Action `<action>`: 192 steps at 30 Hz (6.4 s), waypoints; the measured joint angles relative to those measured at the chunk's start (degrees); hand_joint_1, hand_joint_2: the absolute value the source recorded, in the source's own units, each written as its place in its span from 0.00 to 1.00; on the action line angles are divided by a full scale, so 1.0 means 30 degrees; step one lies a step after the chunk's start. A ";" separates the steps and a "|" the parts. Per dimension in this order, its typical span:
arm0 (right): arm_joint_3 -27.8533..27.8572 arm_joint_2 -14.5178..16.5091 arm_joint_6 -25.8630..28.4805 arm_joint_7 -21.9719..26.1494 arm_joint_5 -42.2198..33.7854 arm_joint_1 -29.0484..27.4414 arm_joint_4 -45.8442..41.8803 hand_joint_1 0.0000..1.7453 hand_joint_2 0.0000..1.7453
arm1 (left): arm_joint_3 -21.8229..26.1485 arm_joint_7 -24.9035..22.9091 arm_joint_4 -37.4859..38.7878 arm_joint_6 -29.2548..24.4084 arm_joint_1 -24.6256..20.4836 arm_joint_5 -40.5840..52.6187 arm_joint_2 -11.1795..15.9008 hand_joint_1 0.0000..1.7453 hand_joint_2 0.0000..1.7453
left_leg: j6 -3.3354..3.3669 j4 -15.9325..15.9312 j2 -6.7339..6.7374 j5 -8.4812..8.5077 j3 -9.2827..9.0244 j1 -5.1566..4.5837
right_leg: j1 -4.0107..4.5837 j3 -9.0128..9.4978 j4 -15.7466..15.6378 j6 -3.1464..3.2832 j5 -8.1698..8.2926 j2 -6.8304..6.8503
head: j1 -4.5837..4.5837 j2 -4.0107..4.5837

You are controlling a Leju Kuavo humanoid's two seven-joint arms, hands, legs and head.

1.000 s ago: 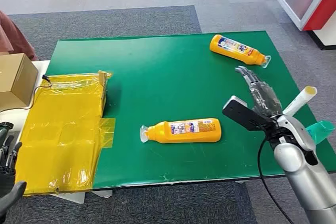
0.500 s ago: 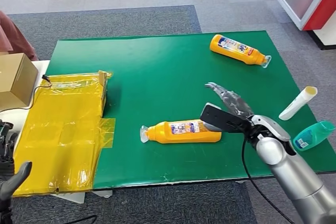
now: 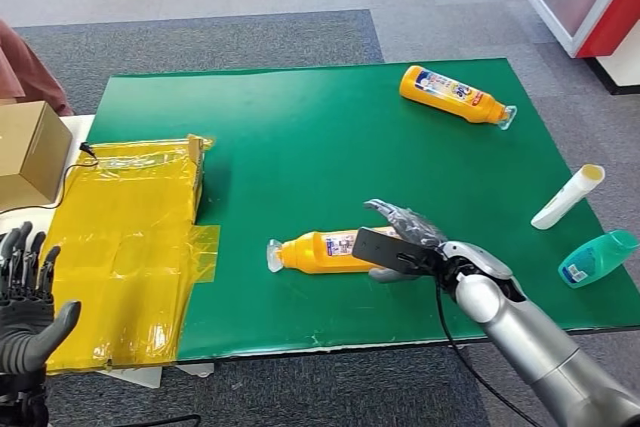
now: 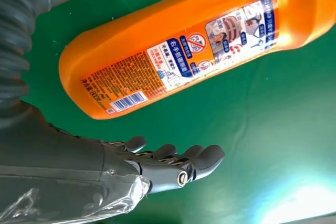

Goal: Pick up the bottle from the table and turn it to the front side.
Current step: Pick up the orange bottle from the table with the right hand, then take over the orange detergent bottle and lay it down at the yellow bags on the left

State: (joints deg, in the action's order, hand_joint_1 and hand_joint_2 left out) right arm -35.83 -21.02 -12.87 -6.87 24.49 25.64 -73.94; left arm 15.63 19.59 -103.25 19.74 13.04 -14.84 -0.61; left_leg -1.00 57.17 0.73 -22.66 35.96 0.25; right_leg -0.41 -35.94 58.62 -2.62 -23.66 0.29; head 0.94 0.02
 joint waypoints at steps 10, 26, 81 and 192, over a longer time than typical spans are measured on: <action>-0.0610 0.0031 0.0118 -0.0242 0.0077 0.0159 0.0880 0.00 1.00 | -0.0399 0.0144 0.0233 0.0131 -0.0070 -0.0142 0.0106 0.00 1.00 | -0.0001 0.0000 0.0000 0.0002 0.0000 0.0001 | -0.0001 0.0002 0.0000 0.0002 0.0001 0.0000 | 0.0000 0.0000; -0.0756 0.1329 0.1779 -0.0359 0.2335 0.0641 0.3906 0.00 1.00 | -0.1916 0.0251 0.0180 0.1300 0.0038 -0.0933 0.0202 0.00 1.00 | -0.0002 0.0000 0.0002 0.0003 -0.0004 0.0002 | 0.0000 0.0004 0.0000 -0.0004 0.0005 -0.0001 | -0.0002 0.0000; 0.4293 0.1264 -0.1352 0.4436 -0.8949 -0.1223 0.2475 1.00 1.00 | -0.2676 0.1233 -0.0621 0.1696 0.0277 -0.1889 0.1293 0.00 1.00 | -0.0001 0.0001 0.0003 0.0006 -0.0013 -0.0001 | -0.0005 0.0006 -0.0001 -0.0011 0.0016 -0.0003 | 0.0000 0.0000; 0.2155 0.7056 0.2417 1.0020 -0.5424 -0.0574 0.0312 1.00 1.00 | -1.4963 -0.3615 0.7206 0.0371 -1.2924 -0.8249 0.0867 1.00 1.00 | -0.0035 0.0002 0.0005 0.0060 -0.0004 0.0003 | 0.0001 -0.0010 0.0007 0.0012 0.0057 -0.0005 | 0.0000 0.0000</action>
State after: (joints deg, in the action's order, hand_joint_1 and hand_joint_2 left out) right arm -29.37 0.15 -5.62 23.19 8.21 23.92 -73.00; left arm -29.26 8.75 -81.64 20.86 -25.73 -39.58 1.99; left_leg -1.11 57.18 0.74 -22.48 35.95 0.26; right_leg -0.41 -35.97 58.64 -2.58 -23.49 0.28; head 0.94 0.02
